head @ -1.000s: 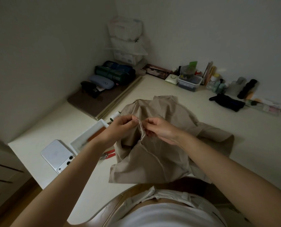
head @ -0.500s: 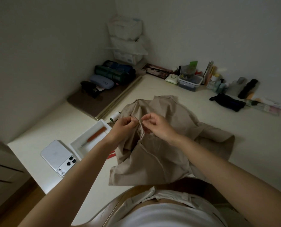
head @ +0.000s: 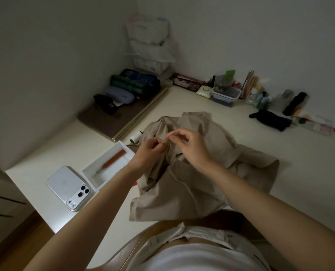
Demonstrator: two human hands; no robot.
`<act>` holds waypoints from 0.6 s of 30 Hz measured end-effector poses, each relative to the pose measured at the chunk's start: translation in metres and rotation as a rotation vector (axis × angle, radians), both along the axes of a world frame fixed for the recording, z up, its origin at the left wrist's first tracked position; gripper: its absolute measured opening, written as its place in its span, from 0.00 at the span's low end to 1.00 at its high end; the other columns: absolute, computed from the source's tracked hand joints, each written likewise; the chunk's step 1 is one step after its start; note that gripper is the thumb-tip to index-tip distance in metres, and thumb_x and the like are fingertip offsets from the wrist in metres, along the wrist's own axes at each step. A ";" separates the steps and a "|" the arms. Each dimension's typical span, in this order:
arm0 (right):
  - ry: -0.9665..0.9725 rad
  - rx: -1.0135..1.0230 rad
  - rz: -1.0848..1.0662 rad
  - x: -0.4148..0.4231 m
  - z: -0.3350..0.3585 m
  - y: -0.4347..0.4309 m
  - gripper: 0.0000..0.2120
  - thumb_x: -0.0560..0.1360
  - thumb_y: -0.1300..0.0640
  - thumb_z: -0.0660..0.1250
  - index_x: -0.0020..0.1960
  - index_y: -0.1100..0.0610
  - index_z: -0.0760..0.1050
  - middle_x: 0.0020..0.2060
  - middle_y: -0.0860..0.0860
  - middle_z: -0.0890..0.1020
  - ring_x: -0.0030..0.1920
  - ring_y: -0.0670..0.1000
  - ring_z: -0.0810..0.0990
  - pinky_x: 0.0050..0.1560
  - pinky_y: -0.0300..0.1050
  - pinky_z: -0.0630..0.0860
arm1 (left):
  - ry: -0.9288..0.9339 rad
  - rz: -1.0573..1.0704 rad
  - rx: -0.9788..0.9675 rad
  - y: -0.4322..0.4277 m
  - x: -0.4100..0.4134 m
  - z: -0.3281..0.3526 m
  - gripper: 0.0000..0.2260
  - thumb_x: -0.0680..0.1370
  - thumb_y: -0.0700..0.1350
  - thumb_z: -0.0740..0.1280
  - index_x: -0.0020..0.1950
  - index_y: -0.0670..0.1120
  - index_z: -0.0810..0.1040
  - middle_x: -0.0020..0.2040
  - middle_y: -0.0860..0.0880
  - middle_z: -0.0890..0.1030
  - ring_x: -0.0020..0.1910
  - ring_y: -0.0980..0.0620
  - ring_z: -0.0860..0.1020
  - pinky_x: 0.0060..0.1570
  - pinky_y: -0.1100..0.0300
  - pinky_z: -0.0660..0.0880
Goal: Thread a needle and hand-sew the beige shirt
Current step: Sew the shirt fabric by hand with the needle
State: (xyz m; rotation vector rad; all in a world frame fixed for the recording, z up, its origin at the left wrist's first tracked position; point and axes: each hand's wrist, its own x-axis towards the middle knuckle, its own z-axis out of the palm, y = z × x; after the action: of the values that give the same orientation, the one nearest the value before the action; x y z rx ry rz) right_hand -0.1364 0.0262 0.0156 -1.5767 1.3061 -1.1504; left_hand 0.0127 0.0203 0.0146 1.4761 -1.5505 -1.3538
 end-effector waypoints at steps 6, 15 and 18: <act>-0.437 0.264 0.067 0.000 0.021 0.002 0.11 0.82 0.63 0.55 0.46 0.59 0.75 0.31 0.49 0.80 0.35 0.47 0.81 0.50 0.45 0.79 | -0.357 0.005 -0.001 -0.005 0.008 -0.022 0.03 0.79 0.43 0.64 0.46 0.45 0.75 0.39 0.51 0.75 0.41 0.52 0.74 0.37 0.65 0.69; -0.642 0.390 -0.047 -0.026 0.024 -0.018 0.10 0.83 0.61 0.53 0.51 0.60 0.73 0.31 0.49 0.70 0.29 0.44 0.68 0.34 0.37 0.73 | 0.045 -0.418 0.112 -0.002 -0.002 0.018 0.16 0.78 0.46 0.57 0.61 0.44 0.78 0.58 0.51 0.81 0.58 0.62 0.76 0.57 0.69 0.70; -0.685 0.430 -0.103 -0.040 0.012 -0.027 0.10 0.83 0.60 0.53 0.49 0.59 0.72 0.30 0.49 0.67 0.25 0.43 0.63 0.26 0.33 0.62 | 0.196 -0.457 0.132 -0.003 -0.005 0.022 0.16 0.79 0.44 0.53 0.54 0.41 0.80 0.42 0.47 0.82 0.51 0.52 0.80 0.53 0.64 0.73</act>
State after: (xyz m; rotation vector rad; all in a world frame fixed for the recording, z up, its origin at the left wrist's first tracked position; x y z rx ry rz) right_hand -0.1761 -0.0009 0.0274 -0.7128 1.0706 -1.2195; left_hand 0.0076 0.0175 0.0371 1.0530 -1.7604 -1.8302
